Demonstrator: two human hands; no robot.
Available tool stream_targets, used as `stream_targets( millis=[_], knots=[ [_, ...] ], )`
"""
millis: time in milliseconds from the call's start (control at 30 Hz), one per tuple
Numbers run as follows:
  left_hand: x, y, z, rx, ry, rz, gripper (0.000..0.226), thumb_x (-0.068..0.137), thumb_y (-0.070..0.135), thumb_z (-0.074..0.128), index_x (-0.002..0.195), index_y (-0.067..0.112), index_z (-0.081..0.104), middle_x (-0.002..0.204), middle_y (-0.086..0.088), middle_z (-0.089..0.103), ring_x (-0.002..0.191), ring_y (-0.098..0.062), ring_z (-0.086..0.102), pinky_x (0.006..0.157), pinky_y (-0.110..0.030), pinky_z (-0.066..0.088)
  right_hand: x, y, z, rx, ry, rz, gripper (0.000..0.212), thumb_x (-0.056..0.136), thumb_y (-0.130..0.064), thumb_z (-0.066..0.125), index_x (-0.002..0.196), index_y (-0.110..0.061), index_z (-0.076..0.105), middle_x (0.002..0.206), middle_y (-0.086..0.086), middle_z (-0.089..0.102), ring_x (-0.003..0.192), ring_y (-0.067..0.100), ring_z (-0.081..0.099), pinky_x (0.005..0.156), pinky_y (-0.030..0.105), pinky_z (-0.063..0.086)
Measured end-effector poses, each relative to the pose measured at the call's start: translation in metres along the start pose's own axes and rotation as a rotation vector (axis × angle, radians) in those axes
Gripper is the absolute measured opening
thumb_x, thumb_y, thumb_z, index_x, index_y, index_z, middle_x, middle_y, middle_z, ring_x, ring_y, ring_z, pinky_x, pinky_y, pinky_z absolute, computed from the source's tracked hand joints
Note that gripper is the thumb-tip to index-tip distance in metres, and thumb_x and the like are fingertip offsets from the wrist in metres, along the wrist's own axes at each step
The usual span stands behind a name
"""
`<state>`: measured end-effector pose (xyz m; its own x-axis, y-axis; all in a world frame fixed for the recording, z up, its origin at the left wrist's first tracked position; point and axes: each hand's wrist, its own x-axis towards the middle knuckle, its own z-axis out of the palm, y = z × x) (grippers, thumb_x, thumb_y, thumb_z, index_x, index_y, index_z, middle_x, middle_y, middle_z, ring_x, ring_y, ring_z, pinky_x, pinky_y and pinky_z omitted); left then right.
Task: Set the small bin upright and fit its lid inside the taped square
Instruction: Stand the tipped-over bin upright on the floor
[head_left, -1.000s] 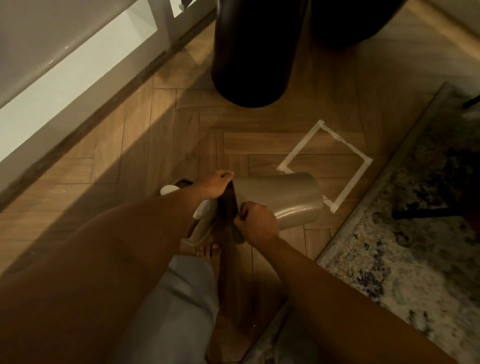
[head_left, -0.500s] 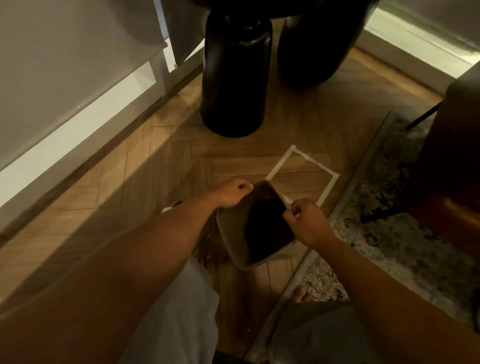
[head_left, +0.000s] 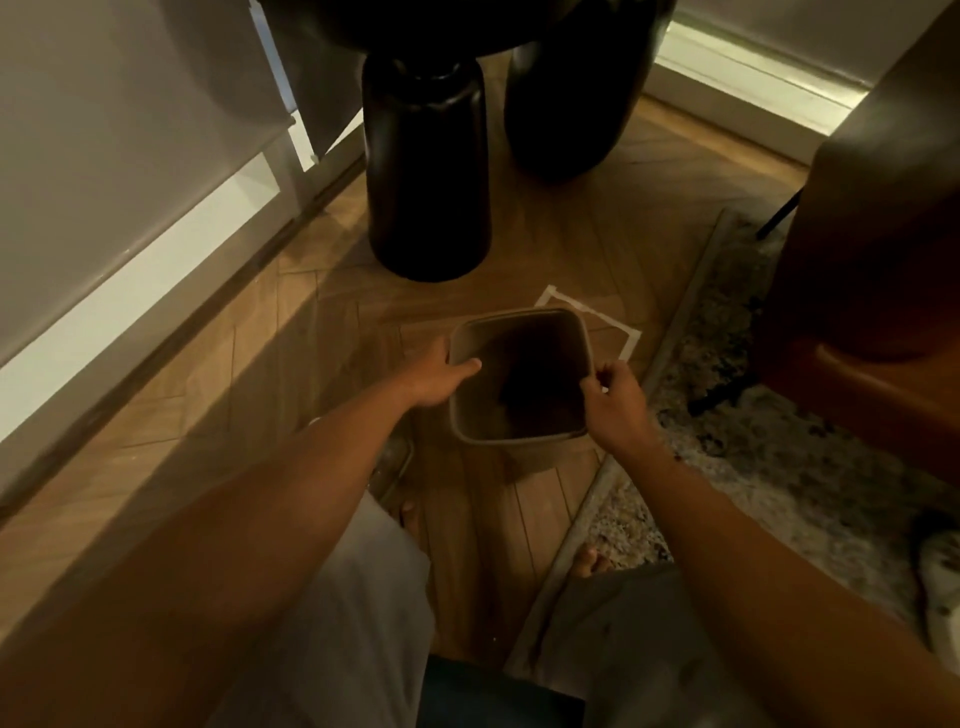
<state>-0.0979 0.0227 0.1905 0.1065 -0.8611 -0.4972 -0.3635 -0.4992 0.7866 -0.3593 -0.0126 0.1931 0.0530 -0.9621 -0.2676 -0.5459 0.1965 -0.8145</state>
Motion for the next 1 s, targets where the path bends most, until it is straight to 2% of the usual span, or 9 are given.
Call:
stream_targets(
  millis=[67,100,233,367,533,667,767,867,1000],
  knots=[
    [0.008,0.001,0.004,-0.030,0.022,0.044,0.053,0.092,0.038,0.065,0.140,0.023,0.048,0.125,0.003,0.060,0.100,-0.011,0.063,0.067,-0.023,0.050,0.008,0.005,0.002,0.032,-0.033,-0.008,0.035,0.098,-0.020,0.050,0.133,-0.025,0.048,0.103,-0.017,0.057,0.087,-0.002,0.059,0.066,0.021,0.049],
    [0.014,0.000,0.006,-0.005,0.012,0.068,0.054,0.091,0.036,0.068,0.140,0.024,0.048,0.123,0.005,0.060,0.095,-0.005,0.061,0.065,-0.020,0.048,0.011,0.008,0.003,0.016,-0.064,-0.021,0.043,0.097,-0.018,0.050,0.139,-0.028,0.043,0.103,-0.019,0.056,0.088,-0.001,0.059,0.069,0.024,0.051],
    [0.037,-0.009,0.017,0.181,-0.044,0.151,0.071,0.082,0.027,0.077,0.144,0.027,0.042,0.129,0.002,0.061,0.108,-0.011,0.056,0.082,-0.025,0.043,0.020,0.027,0.007,-0.047,-0.217,-0.010,0.064,0.094,-0.022,0.063,0.148,-0.028,0.030,0.125,-0.006,0.058,0.106,0.013,0.059,0.086,0.034,0.052],
    [0.060,-0.021,0.037,0.183,-0.090,0.125,0.082,0.080,0.019,0.079,0.149,0.027,0.036,0.133,-0.004,0.060,0.115,-0.015,0.056,0.084,-0.026,0.043,0.026,0.056,0.011,-0.083,-0.284,0.076,0.079,0.085,-0.027,0.076,0.149,-0.019,0.029,0.137,0.006,0.057,0.123,0.024,0.056,0.104,0.046,0.047],
    [0.078,-0.034,0.064,0.164,-0.143,0.063,0.094,0.077,0.020,0.081,0.153,0.029,0.027,0.137,-0.002,0.056,0.117,-0.015,0.054,0.075,-0.015,0.040,0.031,0.079,0.009,-0.122,-0.329,0.110,0.084,0.080,-0.024,0.081,0.147,-0.010,0.031,0.138,0.009,0.050,0.128,0.026,0.052,0.105,0.049,0.047],
    [0.083,-0.028,0.070,0.195,-0.192,0.059,0.107,0.071,0.028,0.086,0.154,0.036,0.019,0.145,-0.001,0.050,0.131,-0.023,0.049,0.094,-0.032,0.042,0.034,0.087,0.001,-0.139,-0.323,0.136,0.088,0.082,-0.021,0.079,0.148,-0.011,0.021,0.140,0.010,0.045,0.127,0.027,0.050,0.100,0.040,0.047],
    [0.077,-0.029,0.067,0.339,-0.300,0.086,0.132,0.063,0.033,0.090,0.157,0.033,-0.003,0.156,-0.006,0.035,0.140,-0.026,0.038,0.109,-0.042,0.037,0.036,0.090,-0.006,-0.177,-0.329,0.140,0.084,0.082,-0.017,0.079,0.145,-0.012,0.024,0.140,0.012,0.047,0.126,0.029,0.052,0.089,0.034,0.048],
    [0.072,-0.034,0.064,0.507,-0.319,0.075,0.151,0.057,0.031,0.094,0.153,0.025,-0.023,0.161,-0.013,0.021,0.145,-0.032,0.028,0.115,-0.049,0.031,0.035,0.087,-0.009,-0.213,-0.380,0.118,0.091,0.078,-0.015,0.081,0.149,-0.012,0.023,0.145,0.012,0.044,0.131,0.030,0.048,0.098,0.042,0.050],
    [0.070,-0.035,0.065,0.579,-0.308,0.075,0.153,0.055,0.032,0.095,0.152,0.024,-0.024,0.161,-0.014,0.020,0.145,-0.035,0.026,0.115,-0.047,0.030,0.030,0.086,-0.009,-0.261,-0.435,0.034,0.103,0.074,-0.010,0.085,0.153,-0.013,0.019,0.154,0.013,0.031,0.138,0.033,0.040,0.106,0.053,0.044]
  ],
)
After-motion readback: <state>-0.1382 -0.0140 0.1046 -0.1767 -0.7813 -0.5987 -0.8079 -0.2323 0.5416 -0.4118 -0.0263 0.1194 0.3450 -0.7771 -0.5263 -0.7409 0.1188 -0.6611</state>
